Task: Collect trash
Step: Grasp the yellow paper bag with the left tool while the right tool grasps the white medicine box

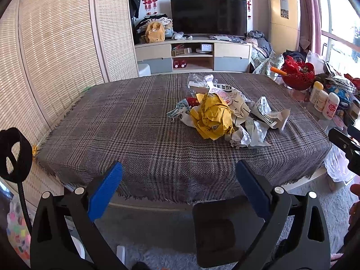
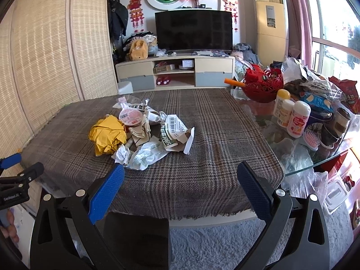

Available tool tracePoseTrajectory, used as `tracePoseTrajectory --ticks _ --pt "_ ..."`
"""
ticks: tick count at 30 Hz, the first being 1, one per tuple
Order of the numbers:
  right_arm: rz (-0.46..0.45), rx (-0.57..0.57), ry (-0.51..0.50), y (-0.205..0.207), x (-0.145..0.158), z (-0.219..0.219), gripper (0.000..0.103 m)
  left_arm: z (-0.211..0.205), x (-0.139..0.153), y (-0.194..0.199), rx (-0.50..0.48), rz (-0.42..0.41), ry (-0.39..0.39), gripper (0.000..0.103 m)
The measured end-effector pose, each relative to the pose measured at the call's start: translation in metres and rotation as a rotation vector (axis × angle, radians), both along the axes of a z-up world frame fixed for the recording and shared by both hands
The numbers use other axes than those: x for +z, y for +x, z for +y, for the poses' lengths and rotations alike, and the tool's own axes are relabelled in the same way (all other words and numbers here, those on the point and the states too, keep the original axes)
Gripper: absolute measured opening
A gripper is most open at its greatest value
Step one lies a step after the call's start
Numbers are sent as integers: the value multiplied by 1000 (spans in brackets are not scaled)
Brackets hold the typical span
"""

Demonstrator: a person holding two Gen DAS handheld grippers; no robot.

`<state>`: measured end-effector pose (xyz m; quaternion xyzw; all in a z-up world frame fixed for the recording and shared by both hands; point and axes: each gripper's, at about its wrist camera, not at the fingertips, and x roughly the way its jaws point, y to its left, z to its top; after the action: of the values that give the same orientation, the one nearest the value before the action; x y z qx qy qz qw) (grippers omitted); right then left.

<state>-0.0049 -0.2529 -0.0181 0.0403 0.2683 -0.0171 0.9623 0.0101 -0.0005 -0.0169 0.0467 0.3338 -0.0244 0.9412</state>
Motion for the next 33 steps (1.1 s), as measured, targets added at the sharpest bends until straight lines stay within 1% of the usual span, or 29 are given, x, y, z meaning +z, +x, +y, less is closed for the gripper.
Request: tracePoseTrajectory --ticks 1,2,3,4,6,9,12,15,19,23,28,33 --pt "13 -10 12 4 -3 -3 100 -1 1 2 -7 0 -1 95" --pt "39 6 45 10 -5 -5 100 -3 1 3 -15 0 4 95" --pt "46 25 82 15 -6 -8 100 -6 1 7 -17 2 20 95" --pt "43 15 92 20 -5 -10 100 -7 1 10 -13 3 32 95" --pt "44 -7 75 29 -3 -10 100 -7 1 19 -6 13 39 95" --pt "42 -15 74 43 5 -10 100 -6 -3 34 5 53 21 95" --pt "56 -9 116 58 12 -17 100 -8 -1 47 8 73 7 95" --pt "93 -19 88 76 20 -21 100 -13 8 57 1 72 0 95" --pt "148 -25 121 100 21 -25 100 -22 20 75 -14 61 4 95" --pt "199 -16 141 126 12 -26 100 -27 24 100 -12 73 -9 95" --pt "249 9 115 158 -10 -20 100 -33 16 129 -35 97 -44 95" --pt "285 43 88 182 -27 -16 100 -45 -2 152 -58 136 -21 94"
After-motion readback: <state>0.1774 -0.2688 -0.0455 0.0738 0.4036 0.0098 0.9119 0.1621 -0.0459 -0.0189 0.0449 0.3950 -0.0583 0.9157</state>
